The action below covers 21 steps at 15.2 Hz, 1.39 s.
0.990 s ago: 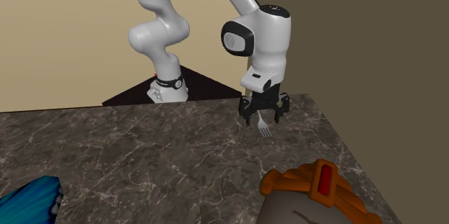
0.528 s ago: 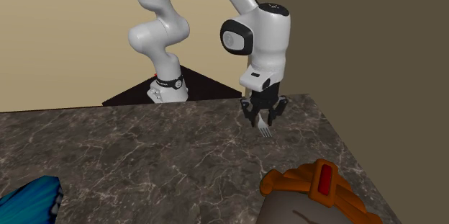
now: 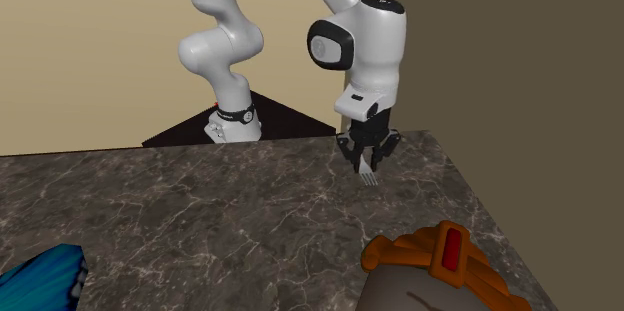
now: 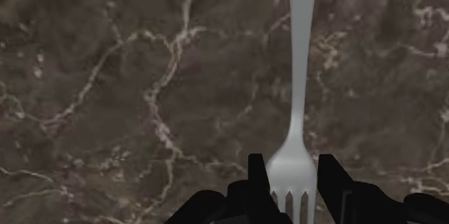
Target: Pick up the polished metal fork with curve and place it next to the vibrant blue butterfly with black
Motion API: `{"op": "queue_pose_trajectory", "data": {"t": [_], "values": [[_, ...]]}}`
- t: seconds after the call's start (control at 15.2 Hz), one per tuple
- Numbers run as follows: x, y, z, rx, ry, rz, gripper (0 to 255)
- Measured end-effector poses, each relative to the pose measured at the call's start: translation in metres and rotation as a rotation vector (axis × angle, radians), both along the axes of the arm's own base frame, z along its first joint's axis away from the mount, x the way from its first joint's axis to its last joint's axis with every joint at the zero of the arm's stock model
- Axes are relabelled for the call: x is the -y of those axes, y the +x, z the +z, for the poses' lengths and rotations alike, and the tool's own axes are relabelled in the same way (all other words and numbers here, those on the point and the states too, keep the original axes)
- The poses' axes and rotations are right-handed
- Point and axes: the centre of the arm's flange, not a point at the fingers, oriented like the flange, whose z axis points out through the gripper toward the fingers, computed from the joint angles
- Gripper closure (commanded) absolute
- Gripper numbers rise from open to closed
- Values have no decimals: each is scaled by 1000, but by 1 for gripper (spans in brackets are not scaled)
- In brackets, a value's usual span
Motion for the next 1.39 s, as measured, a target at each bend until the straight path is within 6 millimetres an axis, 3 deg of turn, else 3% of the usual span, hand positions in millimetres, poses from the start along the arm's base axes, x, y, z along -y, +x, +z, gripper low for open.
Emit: {"op": "queue_pose_trajectory", "data": {"t": [1.25, 1.39], "values": [[0, 0, 99, 0, 0, 1, 255], [11, -12, 103, 0, 0, 0, 255]]}}
